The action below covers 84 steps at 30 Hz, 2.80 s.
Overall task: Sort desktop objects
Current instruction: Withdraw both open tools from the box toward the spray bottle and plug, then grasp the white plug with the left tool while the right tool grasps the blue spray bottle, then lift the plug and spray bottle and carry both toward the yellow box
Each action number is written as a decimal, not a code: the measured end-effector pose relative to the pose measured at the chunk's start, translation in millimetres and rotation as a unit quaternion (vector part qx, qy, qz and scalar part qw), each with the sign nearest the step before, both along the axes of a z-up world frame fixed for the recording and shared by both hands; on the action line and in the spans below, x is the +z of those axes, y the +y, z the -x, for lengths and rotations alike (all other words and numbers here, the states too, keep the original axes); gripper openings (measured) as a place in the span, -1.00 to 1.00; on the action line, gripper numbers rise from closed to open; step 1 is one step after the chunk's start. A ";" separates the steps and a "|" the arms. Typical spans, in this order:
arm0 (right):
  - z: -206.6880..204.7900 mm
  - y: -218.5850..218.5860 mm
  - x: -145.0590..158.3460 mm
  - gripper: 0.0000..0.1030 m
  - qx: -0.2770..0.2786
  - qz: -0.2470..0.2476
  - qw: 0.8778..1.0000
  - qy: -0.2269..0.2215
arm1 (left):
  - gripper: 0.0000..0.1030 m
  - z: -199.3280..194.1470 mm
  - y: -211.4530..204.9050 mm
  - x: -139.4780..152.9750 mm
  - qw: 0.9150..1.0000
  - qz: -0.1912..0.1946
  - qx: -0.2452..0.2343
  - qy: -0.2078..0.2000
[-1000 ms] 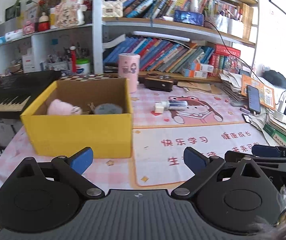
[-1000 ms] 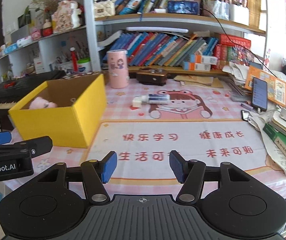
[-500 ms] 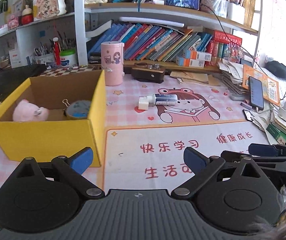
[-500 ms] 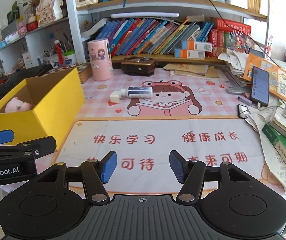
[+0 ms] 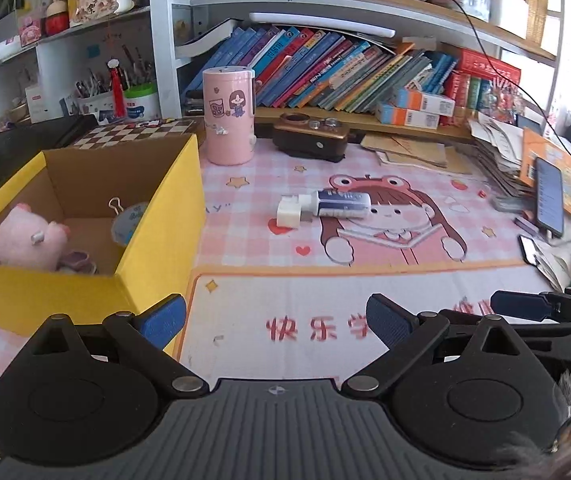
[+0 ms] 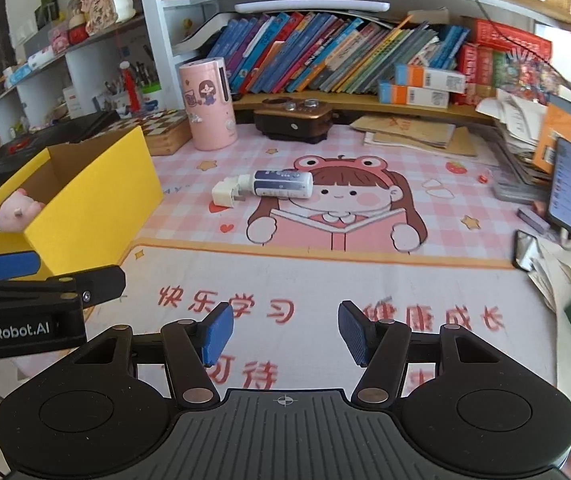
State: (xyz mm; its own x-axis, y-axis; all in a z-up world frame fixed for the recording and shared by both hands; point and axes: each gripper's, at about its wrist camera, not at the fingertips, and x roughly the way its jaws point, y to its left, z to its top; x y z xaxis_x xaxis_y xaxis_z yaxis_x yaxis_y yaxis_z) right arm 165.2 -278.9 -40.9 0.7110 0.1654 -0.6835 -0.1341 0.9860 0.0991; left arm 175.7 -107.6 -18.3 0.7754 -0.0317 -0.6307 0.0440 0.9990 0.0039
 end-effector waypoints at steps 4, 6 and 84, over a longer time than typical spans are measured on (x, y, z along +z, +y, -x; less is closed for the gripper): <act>-23.7 -6.7 -1.9 0.15 0.022 0.000 1.000 -0.005 | 0.89 -22.2 -5.0 4.7 1.000 -0.003 0.012 -0.010; -35.6 -7.5 -2.6 0.15 0.032 0.004 0.999 -0.013 | 0.89 -35.1 -7.5 5.2 1.000 -0.008 0.021 -0.013; -134.0 -53.8 -40.0 -0.38 0.089 -0.007 0.996 0.025 | -0.22 -209.2 -46.1 -80.1 0.998 -0.019 0.017 0.054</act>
State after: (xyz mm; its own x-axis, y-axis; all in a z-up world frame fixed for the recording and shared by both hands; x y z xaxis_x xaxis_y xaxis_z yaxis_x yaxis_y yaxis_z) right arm 299.2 -332.7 -80.9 0.6339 0.2956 -0.7147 -0.3017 0.9454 0.1234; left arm 384.8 -153.6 -98.5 0.7030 0.0196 -0.7110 0.0124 0.9991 0.0398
